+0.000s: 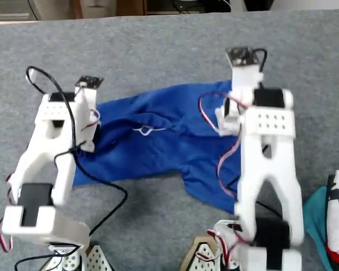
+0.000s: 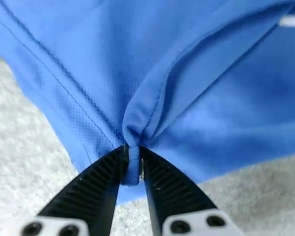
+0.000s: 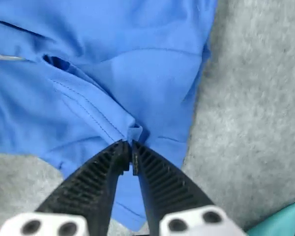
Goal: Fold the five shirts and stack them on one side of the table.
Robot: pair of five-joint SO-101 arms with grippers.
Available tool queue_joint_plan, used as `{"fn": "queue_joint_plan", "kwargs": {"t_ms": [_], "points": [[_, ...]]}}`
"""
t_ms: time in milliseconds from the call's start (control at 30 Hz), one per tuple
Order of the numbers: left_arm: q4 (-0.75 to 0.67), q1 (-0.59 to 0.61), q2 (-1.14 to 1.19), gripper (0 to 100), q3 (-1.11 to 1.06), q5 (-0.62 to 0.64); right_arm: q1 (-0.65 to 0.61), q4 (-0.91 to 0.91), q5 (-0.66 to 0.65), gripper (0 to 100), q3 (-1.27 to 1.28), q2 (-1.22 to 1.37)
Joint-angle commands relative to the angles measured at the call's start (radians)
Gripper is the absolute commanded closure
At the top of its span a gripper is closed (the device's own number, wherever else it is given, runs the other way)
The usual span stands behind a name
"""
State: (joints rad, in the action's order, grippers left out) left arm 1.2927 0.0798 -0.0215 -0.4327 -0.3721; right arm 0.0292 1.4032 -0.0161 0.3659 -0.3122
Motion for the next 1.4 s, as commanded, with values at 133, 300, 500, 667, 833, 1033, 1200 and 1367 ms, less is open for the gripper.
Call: {"fn": "queue_joint_plan", "kwargs": {"t_ms": [133, 300, 500, 667, 833, 1033, 1200, 1367], "points": [[-0.02, 0.083, -0.147, 98, -0.097, -0.069, 0.177, -0.106, -0.008, 99.4, 0.234, -0.168], [-0.02, 0.149, -0.147, 98, -0.115, -0.138, 0.243, -0.1, -0.009, 99.4, 0.286, -0.173], [-0.034, 0.149, -0.147, 98, -0.157, -0.147, 0.249, -0.1, -0.044, 99.4, 0.354, -0.174], [-0.032, 0.141, -0.147, 98, -0.161, -0.147, 0.249, -0.101, -0.038, 99.4, 0.354, -0.174], [-0.032, 0.158, -0.151, 98, -0.152, -0.147, 0.271, -0.098, -0.037, 99.4, 0.352, -0.174], [-0.025, 0.189, -0.154, 98, -0.152, -0.213, 0.343, -0.098, -0.044, 99.4, 0.344, -0.176], [-0.023, 0.18, -0.156, 98, -0.153, -0.215, 0.341, -0.098, -0.044, 99.4, 0.348, -0.176], [-0.023, 0.186, -0.156, 98, -0.164, -0.216, 0.338, -0.098, -0.044, 99.4, 0.369, -0.174]]}}
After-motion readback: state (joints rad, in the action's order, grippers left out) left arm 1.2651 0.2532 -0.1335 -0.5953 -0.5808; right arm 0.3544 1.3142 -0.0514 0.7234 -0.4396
